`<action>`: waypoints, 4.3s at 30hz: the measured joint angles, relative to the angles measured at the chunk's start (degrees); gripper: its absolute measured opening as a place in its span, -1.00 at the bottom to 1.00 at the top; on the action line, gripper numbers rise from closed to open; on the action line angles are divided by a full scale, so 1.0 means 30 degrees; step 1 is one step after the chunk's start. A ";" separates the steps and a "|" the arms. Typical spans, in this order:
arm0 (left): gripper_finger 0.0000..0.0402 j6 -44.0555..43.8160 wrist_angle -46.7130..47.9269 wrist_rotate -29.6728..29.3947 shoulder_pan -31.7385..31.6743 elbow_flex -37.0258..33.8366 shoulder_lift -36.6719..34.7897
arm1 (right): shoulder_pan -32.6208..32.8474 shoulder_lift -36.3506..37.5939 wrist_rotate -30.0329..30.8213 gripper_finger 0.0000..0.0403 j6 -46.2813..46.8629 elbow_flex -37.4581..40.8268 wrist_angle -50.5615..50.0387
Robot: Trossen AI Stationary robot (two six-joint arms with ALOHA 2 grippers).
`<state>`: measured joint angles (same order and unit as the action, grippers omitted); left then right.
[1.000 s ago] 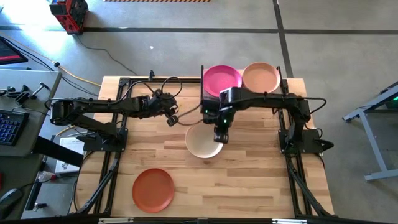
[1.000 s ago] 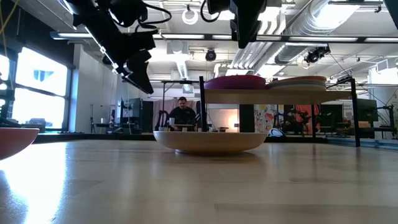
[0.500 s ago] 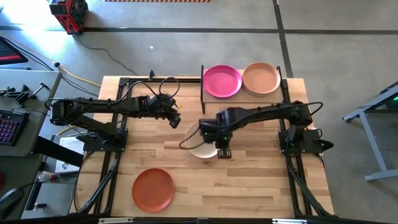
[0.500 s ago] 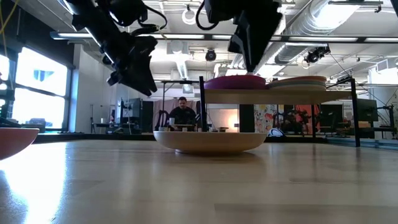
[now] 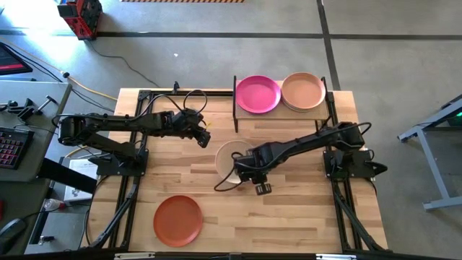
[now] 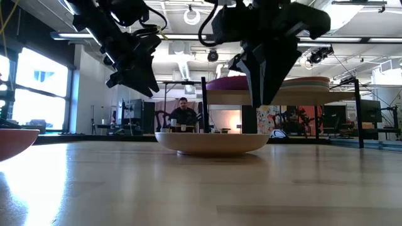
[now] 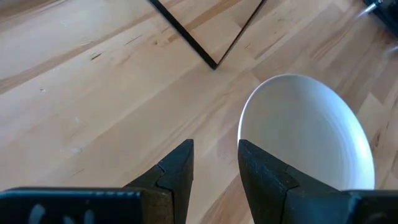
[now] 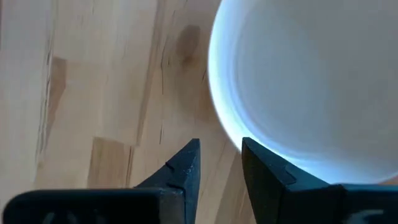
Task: Place and stack plates onto a shelf
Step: Stack the white plate on top of the pink plate
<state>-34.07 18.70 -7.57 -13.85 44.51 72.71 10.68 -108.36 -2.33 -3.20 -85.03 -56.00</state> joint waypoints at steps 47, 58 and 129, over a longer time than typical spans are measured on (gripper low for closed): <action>-0.42 -0.0427 0.0109 -0.0022 0.0007 0.0000 0.0000 | 0.0157 -0.0488 0.0972 -0.70 -0.0577 0.5005 0.7458; -0.42 -0.0418 0.0357 -0.0160 0.0000 0.0000 0.0000 | 0.0336 -0.0335 0.1444 -0.98 -0.0098 0.4396 0.6753; -0.42 0.0068 0.2904 0.0350 0.0005 -0.0015 0.0000 | -0.8061 0.1144 0.7798 -1.00 -0.4338 -1.0877 -0.9566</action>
<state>-33.87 27.41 -6.52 -13.83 44.47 72.71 -13.51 -104.93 21.07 -16.21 -117.67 -84.70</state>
